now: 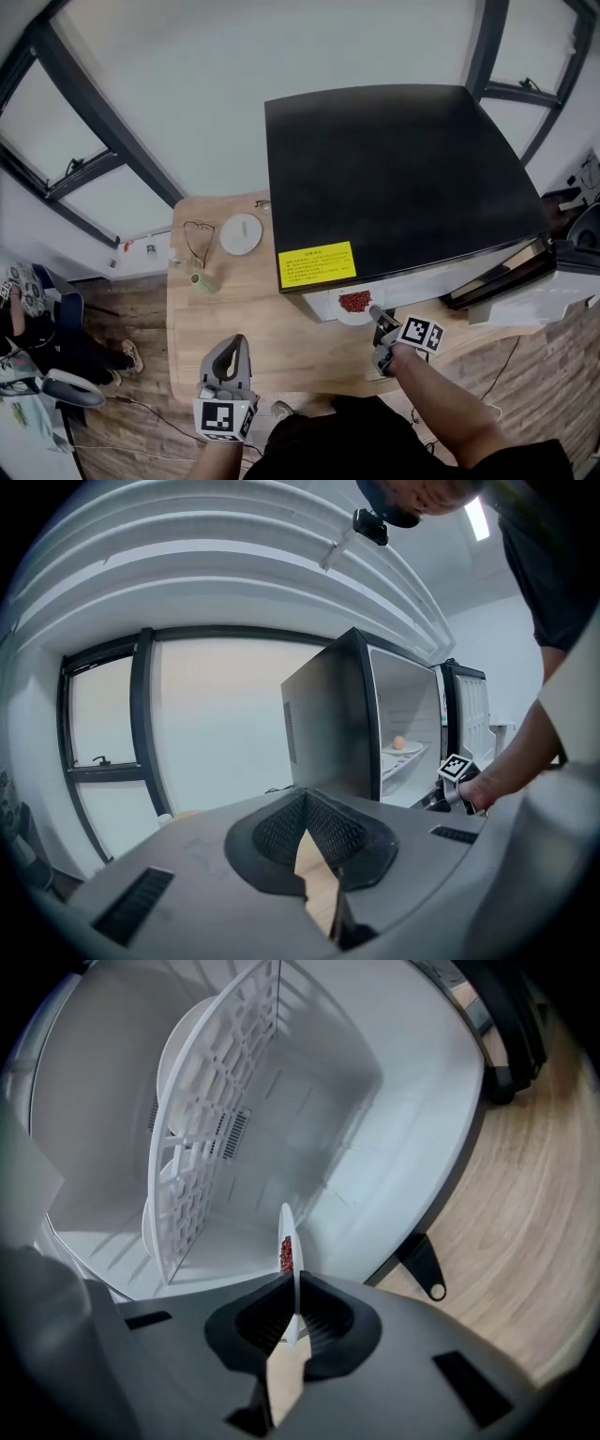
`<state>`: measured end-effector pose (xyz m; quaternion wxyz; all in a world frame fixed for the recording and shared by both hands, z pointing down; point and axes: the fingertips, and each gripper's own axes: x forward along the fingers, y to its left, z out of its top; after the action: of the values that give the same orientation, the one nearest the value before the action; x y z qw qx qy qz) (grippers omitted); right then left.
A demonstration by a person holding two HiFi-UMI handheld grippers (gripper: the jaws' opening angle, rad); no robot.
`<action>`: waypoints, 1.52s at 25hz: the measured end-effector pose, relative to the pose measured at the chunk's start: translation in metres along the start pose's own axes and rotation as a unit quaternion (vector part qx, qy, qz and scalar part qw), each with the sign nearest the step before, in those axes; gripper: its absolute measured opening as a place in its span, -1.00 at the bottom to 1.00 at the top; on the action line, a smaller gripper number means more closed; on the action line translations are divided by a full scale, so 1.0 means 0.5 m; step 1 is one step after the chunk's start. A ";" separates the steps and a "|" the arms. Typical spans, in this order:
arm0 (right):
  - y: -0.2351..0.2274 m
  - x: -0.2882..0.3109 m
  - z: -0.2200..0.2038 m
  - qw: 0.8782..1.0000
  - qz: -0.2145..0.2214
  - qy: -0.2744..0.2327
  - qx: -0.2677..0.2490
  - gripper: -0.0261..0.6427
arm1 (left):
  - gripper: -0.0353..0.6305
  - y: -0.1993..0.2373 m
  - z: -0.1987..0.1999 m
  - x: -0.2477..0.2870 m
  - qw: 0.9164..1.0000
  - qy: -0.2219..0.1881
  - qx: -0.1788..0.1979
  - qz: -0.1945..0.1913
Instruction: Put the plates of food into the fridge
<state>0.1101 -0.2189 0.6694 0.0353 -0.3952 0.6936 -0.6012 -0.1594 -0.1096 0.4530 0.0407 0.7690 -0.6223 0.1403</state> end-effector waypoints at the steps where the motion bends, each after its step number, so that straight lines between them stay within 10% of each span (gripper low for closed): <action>1: -0.001 0.004 0.003 1.000 -0.002 -0.001 0.001 -0.83 | -0.88 0.004 -0.004 -0.005 1.000 0.004 0.000 0.002; 11: -0.013 0.048 0.045 0.999 -0.026 -0.021 0.018 -0.83 | -0.88 0.038 -0.017 -0.031 0.999 0.012 -0.016 0.035; 24: -0.014 0.082 0.094 0.990 -0.091 -0.032 -0.099 -0.78 | -0.88 0.044 -0.012 -0.021 0.998 0.018 -0.022 0.050; 38: -0.023 0.089 0.094 0.938 -0.185 0.017 -0.294 -0.56 | -0.88 0.023 0.012 0.012 0.999 0.023 -0.002 0.044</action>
<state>0.1103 -0.2826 0.6854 -0.2058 -0.4993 0.7545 -0.3729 -0.1684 -0.1194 0.4476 0.0498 0.7375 -0.6546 0.1585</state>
